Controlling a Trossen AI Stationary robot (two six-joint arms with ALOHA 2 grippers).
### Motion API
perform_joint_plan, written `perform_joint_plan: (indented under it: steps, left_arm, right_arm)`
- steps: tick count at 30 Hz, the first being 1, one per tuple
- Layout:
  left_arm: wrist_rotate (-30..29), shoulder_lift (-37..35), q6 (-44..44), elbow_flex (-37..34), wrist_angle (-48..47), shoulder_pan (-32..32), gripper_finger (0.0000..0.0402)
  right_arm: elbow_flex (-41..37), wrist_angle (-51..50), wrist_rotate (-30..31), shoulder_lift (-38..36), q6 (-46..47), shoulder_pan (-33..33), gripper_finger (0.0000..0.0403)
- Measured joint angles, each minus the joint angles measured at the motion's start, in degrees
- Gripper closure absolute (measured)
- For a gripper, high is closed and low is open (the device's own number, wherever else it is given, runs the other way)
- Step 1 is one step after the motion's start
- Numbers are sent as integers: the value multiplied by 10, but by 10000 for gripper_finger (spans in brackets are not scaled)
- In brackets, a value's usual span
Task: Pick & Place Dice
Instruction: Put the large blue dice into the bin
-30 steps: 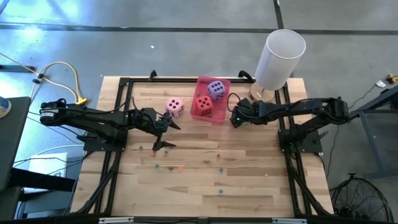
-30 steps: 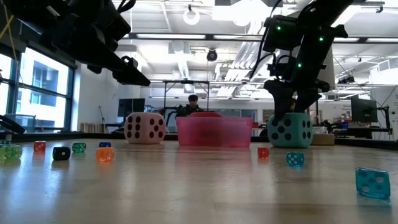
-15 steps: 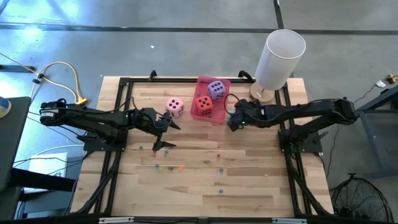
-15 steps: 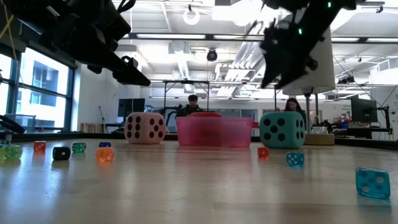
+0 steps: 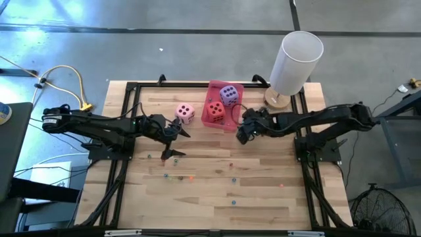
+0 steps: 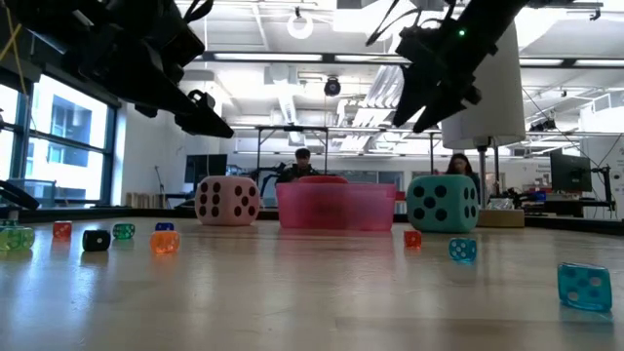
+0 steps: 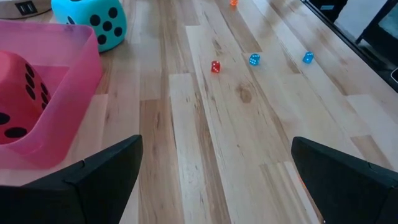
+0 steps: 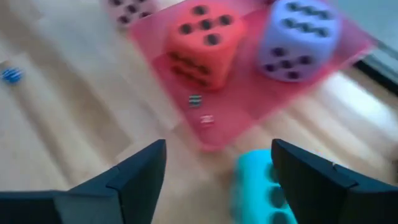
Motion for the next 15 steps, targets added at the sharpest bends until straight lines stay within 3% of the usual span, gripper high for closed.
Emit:
perform_joint_plan:
  steps: [5, 8, 15]
  left_arm:
    - [0, 0, 0, 0, 0, 0, 2]
    - [0, 0, 0, 0, -1, 0, 2]
    - [-1, 0, 9, 0, -1, 0, 2]
  right_arm:
    - [0, 76, -84, 35, -55, 0, 73]
    - [0, 125, -95, 51, -80, 0, 55]
    - [0, 335, -117, 57, -6, 1, 42]
